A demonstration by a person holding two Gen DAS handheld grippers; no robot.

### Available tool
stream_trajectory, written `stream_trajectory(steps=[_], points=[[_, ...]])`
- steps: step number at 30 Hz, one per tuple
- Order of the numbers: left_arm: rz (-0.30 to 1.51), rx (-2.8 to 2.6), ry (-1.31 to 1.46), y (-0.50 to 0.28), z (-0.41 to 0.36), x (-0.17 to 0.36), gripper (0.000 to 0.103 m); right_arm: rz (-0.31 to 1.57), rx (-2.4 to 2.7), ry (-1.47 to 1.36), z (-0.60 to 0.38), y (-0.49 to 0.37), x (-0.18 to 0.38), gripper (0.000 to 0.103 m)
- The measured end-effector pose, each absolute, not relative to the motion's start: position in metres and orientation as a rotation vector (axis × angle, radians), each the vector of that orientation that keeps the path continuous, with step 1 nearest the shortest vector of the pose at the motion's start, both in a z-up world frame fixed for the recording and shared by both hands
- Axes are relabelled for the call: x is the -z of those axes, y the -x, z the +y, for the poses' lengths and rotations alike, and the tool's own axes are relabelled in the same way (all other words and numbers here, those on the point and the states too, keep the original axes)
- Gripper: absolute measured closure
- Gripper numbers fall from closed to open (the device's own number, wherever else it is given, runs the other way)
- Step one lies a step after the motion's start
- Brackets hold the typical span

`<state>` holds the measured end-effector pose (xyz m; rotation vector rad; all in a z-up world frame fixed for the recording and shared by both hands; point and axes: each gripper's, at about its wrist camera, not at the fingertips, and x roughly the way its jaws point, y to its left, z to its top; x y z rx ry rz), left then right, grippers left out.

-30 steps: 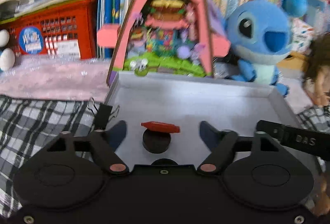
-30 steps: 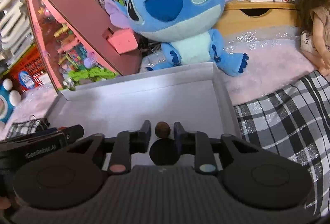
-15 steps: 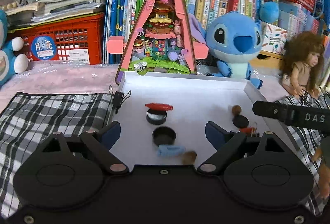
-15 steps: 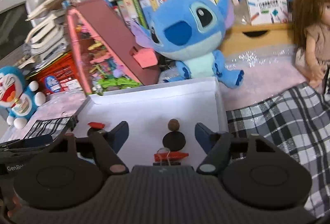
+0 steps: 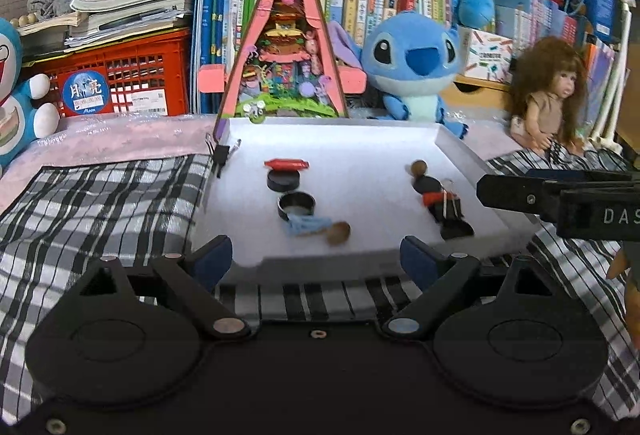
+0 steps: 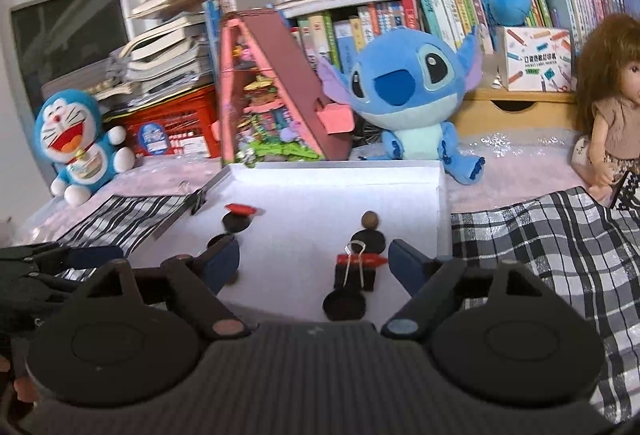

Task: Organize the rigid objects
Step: 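Withdraw both open tools from the tray back over the bedspread, then grasp the blue clip with the left tool while the right tool grasps the clear ball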

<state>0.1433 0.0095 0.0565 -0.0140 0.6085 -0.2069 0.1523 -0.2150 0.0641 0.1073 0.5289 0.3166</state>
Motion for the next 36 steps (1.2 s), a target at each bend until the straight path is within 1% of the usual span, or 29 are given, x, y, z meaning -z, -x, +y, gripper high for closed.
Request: stream_trajectory(steps=[11, 24, 36], points=[[0.640, 0.245, -0.021, -0.108, 0.009, -0.040, 0.012, 0.499, -0.350, -0.023, -0.213, -0.109, -0.056, 0.010], [0.640, 0.286, -0.103, -0.077, 0.004, -0.026, 0.012, 0.507, -0.385, 0.108, -0.211, -0.069, -0.038, 0.005], [0.665, 0.322, -0.127, -0.060, 0.001, -0.016, 0.012, 0.543, -0.403, 0.169, -0.208, -0.049, -0.019, 0.005]])
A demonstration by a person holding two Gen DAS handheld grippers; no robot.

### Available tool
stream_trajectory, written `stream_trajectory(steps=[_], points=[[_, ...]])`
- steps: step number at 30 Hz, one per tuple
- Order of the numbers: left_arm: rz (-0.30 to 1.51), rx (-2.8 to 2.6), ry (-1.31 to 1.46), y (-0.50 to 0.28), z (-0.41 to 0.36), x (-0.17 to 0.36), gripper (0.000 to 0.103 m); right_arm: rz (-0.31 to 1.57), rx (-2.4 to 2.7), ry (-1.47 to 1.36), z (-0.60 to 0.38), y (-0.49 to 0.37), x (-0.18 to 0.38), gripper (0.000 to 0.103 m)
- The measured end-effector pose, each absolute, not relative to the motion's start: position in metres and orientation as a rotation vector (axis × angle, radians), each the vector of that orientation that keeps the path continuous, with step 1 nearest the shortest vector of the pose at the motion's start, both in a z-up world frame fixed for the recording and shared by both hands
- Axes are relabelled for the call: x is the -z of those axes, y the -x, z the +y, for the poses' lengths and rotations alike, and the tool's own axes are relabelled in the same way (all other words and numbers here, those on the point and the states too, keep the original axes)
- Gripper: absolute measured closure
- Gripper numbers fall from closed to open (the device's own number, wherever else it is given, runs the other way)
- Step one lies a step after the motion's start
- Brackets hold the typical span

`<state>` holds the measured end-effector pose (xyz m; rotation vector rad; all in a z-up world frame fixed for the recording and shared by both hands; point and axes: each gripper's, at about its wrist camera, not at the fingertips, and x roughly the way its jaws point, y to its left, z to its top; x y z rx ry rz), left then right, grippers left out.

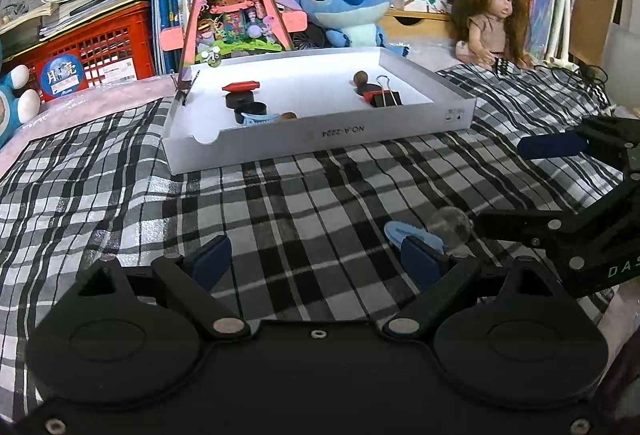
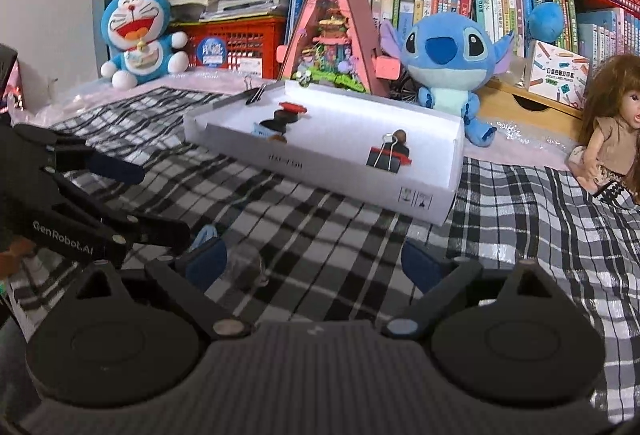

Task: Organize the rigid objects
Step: 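Grasp the blue clip with the left tool while the right tool grasps the clear ball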

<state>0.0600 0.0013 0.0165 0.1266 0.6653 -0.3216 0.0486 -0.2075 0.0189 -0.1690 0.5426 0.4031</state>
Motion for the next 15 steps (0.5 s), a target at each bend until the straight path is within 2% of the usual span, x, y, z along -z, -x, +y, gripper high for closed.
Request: stream_trajectory(steps=[15], points=[[0.679, 0.397, -0.169, -0.065, -0.022, -0.009, 0.015, 0.563, -0.390, 0.197, -0.208, -0.045, -0.007, 0.005]])
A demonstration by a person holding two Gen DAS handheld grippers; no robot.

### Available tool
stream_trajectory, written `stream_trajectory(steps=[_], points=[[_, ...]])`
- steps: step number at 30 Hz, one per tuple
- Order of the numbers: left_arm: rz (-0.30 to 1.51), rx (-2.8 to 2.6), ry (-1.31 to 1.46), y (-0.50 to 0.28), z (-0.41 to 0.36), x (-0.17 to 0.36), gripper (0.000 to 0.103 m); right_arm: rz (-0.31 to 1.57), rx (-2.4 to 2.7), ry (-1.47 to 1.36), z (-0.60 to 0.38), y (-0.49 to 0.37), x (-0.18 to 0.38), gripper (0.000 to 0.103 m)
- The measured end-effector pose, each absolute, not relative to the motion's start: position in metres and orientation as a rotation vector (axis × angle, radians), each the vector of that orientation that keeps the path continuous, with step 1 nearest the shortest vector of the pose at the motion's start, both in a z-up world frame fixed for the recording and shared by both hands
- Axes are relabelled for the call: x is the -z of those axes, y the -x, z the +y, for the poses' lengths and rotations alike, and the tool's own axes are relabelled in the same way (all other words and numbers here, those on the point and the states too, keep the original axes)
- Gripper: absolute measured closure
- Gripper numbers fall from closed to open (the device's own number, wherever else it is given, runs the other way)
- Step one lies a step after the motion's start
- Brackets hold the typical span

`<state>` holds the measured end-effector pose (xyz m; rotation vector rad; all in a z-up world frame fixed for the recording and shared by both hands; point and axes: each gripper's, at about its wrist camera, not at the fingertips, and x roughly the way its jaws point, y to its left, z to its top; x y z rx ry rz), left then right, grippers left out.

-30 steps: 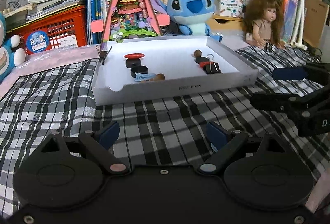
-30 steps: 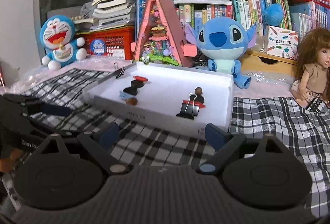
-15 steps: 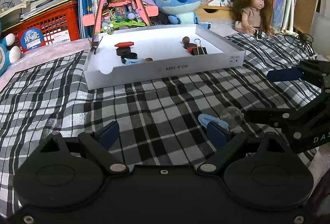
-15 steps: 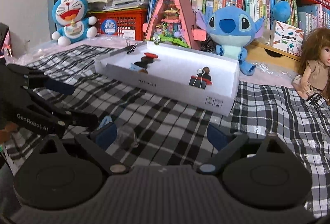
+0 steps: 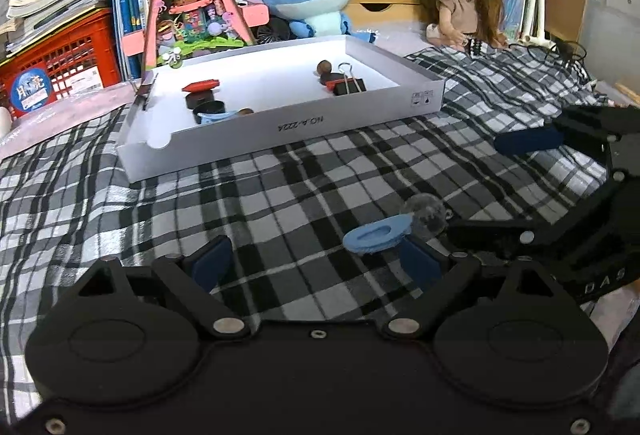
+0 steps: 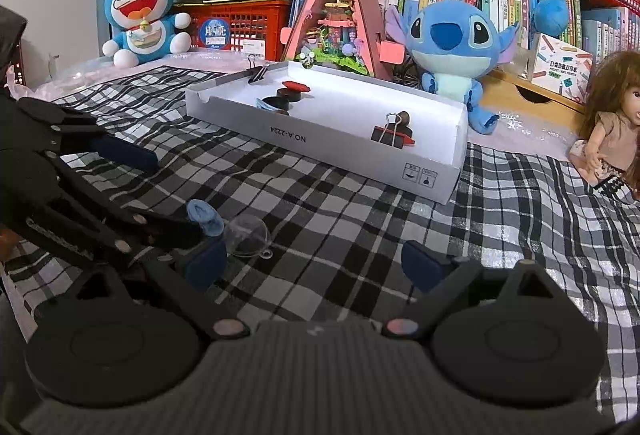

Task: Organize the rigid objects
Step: 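Grasp the blue clip with the left tool while the right tool grasps the clear ball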

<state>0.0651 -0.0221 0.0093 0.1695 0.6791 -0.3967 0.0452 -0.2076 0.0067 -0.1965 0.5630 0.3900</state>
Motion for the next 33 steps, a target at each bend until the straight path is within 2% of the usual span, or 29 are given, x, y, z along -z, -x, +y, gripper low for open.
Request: stream_trajectory(steps=[4, 10, 14, 15, 26, 28, 29, 33], points=[[0.688, 0.412, -0.137, -0.067, -0.026, -0.009, 0.021, 0.567, -0.373, 0.188, -0.212, -0.045, -0.006, 0.005], [0.690, 0.418, -0.085, -0.064, -0.030, -0.012, 0.041, 0.572, -0.348, 0.156, -0.219, -0.046, -0.005, 0.005], [0.692, 0.444, -0.076, -0.062, -0.032, -0.015, 0.068, 0.573, -0.341, 0.153, -0.220, -0.046, -0.004, 0.005], [0.692, 0.444, -0.080, -0.062, -0.032, -0.015, 0.072, 0.575, -0.341, 0.152, -0.220, -0.046, -0.004, 0.005], [0.681, 0.392, -0.123, -0.057, -0.007, -0.015, 0.071, 0.575, -0.378, 0.147, -0.209, -0.044, -0.003, 0.005], [0.677, 0.378, -0.137, -0.056, -0.003, -0.014, 0.066, 0.577, -0.388, 0.147, -0.206, -0.045, -0.003, 0.005], [0.675, 0.364, -0.145, -0.055, -0.001, -0.014, 0.060, 0.577, -0.392, 0.150, -0.204, -0.045, -0.003, 0.005], [0.675, 0.336, -0.143, -0.055, 0.008, -0.014, 0.058, 0.572, -0.387, 0.182, -0.198, -0.045, -0.003, 0.005]])
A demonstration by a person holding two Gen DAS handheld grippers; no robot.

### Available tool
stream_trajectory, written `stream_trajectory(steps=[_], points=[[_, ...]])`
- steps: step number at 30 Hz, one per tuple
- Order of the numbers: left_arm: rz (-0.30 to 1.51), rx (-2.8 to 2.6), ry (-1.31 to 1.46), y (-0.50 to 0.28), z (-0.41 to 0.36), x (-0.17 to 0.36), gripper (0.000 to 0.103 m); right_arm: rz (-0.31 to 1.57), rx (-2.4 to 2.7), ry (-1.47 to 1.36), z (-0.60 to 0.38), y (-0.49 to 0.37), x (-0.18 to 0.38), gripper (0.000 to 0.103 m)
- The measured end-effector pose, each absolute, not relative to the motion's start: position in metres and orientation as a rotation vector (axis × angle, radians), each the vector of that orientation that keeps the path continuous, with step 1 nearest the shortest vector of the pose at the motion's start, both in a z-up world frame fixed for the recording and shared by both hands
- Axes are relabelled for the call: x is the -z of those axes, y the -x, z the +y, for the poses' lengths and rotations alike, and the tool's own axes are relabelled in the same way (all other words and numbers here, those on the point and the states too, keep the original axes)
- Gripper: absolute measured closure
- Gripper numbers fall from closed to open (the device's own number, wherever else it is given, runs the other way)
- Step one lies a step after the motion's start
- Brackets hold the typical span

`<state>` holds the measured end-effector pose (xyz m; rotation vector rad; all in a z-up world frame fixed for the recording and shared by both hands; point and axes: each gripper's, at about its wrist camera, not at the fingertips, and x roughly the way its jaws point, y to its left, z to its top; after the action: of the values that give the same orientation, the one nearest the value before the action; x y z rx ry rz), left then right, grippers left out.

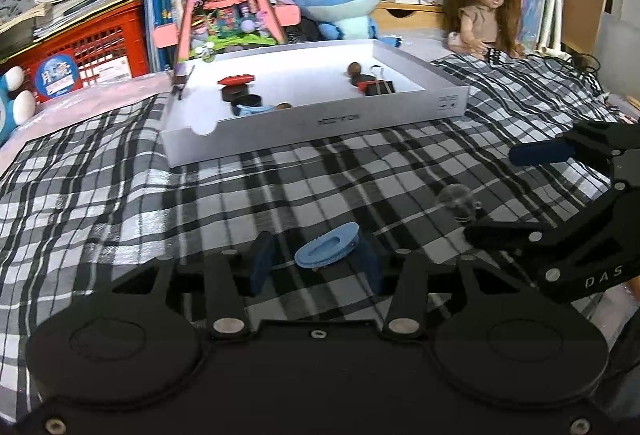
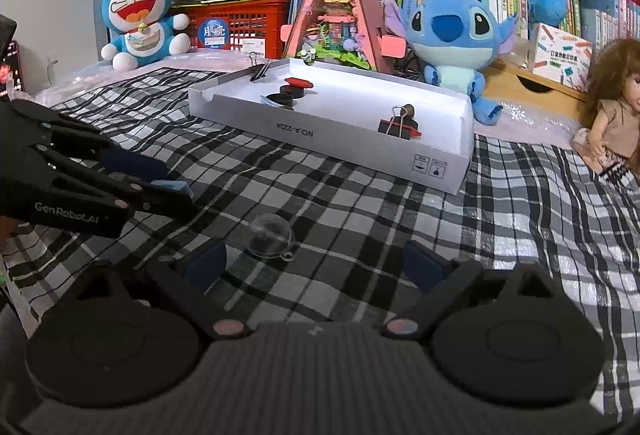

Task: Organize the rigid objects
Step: 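Grasp the blue clip with the left tool while the right tool grasps the clear ball, then carry the blue clip and clear ball over the tray with both tools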

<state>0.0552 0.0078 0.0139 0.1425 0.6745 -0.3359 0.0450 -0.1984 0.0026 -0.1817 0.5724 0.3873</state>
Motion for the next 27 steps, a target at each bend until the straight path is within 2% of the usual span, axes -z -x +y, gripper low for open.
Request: stream_trajectory(steps=[7, 14, 23, 27], points=[[0.676, 0.295, -0.149, -0.054, 0.019, -0.015, 0.053, 0.611, -0.294, 0.159, -0.212, -0.055, 0.000, 0.005], [0.676, 0.240, -0.162, -0.049, 0.027, -0.016, 0.043, 0.657, -0.149, 0.075, -0.231, -0.064, 0.000, 0.004], [0.653, 0.255, -0.107, -0.040, 0.025, -0.021, 0.040, 0.621, -0.183, -0.009, -0.222, -0.045, -0.007, 0.004], [0.641, 0.257, -0.116, -0.042, 0.018, -0.018, 0.041, 0.595, -0.195, -0.077, -0.210, -0.037, -0.008, 0.008]])
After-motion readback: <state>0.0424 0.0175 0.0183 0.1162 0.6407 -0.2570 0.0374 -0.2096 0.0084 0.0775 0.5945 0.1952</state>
